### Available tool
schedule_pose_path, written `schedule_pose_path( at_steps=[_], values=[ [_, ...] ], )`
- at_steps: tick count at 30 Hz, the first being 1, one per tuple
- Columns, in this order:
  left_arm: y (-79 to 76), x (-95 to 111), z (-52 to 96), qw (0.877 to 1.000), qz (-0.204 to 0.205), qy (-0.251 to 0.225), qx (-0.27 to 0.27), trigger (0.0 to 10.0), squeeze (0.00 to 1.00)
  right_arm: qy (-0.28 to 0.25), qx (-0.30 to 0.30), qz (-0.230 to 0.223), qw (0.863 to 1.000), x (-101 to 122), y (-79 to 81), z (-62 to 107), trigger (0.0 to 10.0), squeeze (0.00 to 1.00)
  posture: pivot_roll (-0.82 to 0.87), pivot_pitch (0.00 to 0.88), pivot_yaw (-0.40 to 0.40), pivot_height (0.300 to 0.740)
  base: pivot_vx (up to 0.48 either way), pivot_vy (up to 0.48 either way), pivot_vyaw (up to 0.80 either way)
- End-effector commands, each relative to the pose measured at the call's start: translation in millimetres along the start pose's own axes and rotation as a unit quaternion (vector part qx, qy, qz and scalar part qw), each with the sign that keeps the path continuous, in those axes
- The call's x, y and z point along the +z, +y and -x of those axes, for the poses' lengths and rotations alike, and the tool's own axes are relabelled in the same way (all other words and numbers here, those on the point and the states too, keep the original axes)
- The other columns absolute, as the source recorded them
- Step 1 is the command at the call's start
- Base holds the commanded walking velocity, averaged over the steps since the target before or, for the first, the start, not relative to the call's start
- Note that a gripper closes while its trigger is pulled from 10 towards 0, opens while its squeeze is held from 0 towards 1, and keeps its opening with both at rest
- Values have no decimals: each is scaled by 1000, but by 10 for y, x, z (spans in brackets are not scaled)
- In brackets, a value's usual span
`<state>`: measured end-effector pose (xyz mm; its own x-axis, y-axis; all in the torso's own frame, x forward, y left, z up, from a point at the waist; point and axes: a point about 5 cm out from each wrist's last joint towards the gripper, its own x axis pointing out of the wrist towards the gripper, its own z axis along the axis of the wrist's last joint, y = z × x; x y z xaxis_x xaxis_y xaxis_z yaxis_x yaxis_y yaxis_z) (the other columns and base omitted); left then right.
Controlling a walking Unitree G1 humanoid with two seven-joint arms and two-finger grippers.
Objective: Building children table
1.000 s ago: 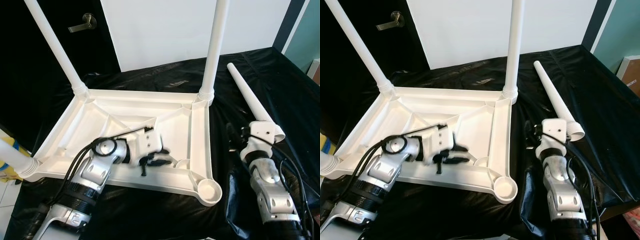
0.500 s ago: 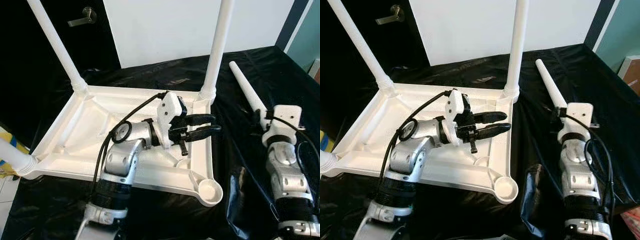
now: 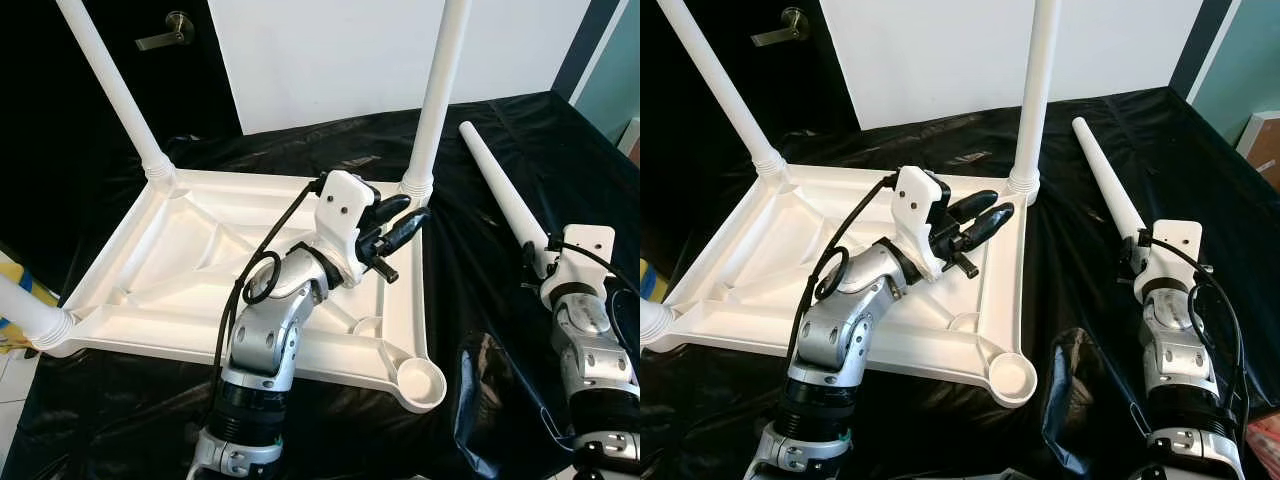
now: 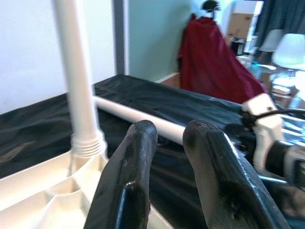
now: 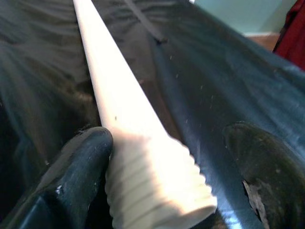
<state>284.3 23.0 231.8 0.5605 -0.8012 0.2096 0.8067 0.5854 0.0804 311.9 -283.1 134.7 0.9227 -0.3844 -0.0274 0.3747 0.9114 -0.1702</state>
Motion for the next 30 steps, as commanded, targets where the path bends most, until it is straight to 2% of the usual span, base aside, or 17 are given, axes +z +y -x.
schedule_pose_path(
  at_steps=[1, 6, 13, 17, 23, 26, 27, 30],
  values=[
    [-14, -6, 38, 1000, 1, 8, -7, 10000, 0, 18, 2, -15, 1000, -70, -14, -8, 10000, 0, -72, 115, 55, 740, 0, 0, 0],
    [-43, -7, 38, 1000, 2, 14, 16, 10000, 0, 27, 11, -32, 999, -85, -38, -98, 10000, 0, -67, 126, 59, 740, 0, 0, 0],
    [-52, -3, 48, 1000, 1, 16, 17, 10000, 0, 41, 23, -38, 998, -83, -49, -166, 10000, 0, -59, 133, 60, 740, 0, 0, 0],
    [-32, -11, 65, 999, -7, 24, 22, 10000, 0, 75, 70, -30, 994, -136, 19, -226, 10000, 0, -51, 137, 60, 740, 0, 0, 0],
    [-27, -11, 67, 999, -9, 26, 24, 10000, 0, 79, 86, -34, 993, -138, 57, -235, 10000, 0, -48, 139, 60, 740, 0, 0, 0],
    [-20, -4, 64, 999, -12, 26, 26, 10000, 0, 90, 114, -36, 989, -158, 143, -238, 10000, 0, -41, 130, 56, 740, 0, 0, 0],
    [-17, 0, 59, 999, -13, 26, 27, 10000, 0, 92, 124, -42, 987, -162, 180, -242, 3451, 0, -40, 124, 55, 740, 0, 0, 0],
    [-15, 2, 55, 999, -13, 26, 28, 10000, 0, 93, 130, -46, 986, -164, 200, -246, 3451, 0, -40, 124, 55, 740, 0, 0, 0]
  ],
)
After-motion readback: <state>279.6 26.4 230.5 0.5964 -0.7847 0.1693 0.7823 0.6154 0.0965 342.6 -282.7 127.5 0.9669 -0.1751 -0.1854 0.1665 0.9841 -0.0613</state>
